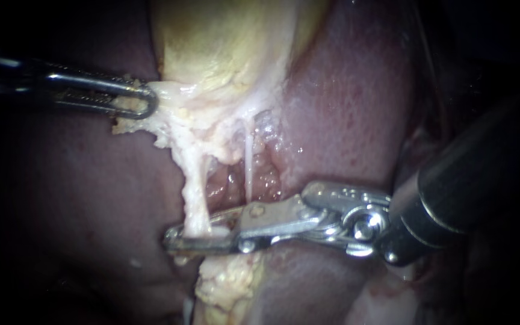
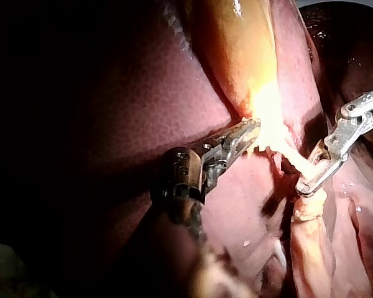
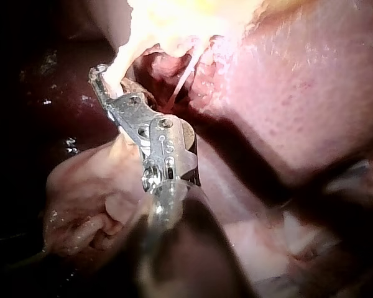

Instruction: Going back second clip left tube

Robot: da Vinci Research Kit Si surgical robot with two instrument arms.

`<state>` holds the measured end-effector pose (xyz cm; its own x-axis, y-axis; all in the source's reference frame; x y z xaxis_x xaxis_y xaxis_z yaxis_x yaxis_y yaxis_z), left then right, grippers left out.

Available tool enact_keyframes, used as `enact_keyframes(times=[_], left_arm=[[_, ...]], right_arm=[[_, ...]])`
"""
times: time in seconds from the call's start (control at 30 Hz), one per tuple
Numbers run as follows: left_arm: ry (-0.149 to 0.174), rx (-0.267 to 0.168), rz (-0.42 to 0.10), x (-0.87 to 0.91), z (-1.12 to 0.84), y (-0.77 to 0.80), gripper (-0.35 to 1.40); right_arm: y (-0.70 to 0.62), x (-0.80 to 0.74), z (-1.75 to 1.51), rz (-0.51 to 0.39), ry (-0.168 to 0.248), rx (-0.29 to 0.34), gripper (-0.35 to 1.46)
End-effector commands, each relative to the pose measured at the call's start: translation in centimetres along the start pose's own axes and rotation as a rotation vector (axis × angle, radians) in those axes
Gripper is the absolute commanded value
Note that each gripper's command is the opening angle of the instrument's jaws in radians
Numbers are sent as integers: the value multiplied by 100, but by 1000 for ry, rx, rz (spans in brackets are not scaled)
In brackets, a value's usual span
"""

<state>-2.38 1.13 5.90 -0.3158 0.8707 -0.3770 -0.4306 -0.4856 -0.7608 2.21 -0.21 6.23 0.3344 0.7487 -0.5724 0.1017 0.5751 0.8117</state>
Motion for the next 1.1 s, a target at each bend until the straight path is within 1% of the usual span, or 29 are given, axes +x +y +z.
enact_keyframes(times=[0.03, 0.17, 0.23, 0.27, 0.3, 0.37, 0.43, 0.5, 0.6, 0.67, 0.8, 0.83, 0.97, 1.1], left_arm=[[0, 0, 0, 0, 0, 0, -35], [0, 0, 0, 0, 0, 1, -35], [0, 0, 0, 0, 0, 1, -35], [0, 0, 0, 0, 0, 1, -35], [0, 0, 0, 0, 0, 1, -35], [0, 1, 0, 0, 0, 1, -35], [0, 1, 0, 0, 0, 2, -35], [0, 1, -1, 0, 0, 2, -35], [0, 1, -1, 0, 0, 2, -35], [0, 1, -1, 0, 0, 3, -35], [1, 1, -1, 0, 0, 3, -35], [1, 1, -1, 0, 0, 3, -35], [1, 1, -1, 0, 0, 4, -35], [1, 2, -1, -1, 0, 5, -35]], right_arm=[[0, 0, 0, 0, 0, 0, -35], [1, -1, 0, 0, 0, 0, -35], [1, -2, 0, 0, -6, 24, -35], [2, -4, 1, -2, -6, 32, -19], [3, -5, 2, -3, -4, 34, -9], [6, -8, 6, -7, 9, 37, 20], [12, -11, 13, -9, 32, 41, 34], [18, -14, 19, -13, 58, 45, 42], [27, -21, 27, -13, 87, 52, 45], [33, -27, 32, -29, 86, 51, 46], [51, -34, 40, -109, 102, -8, 50], [55, -35, 40, -127, 102, -14, 50], [69, -36, 37, -172, 111, -51, 50], [79, -36, 33, -181, 118, -78, 50]])
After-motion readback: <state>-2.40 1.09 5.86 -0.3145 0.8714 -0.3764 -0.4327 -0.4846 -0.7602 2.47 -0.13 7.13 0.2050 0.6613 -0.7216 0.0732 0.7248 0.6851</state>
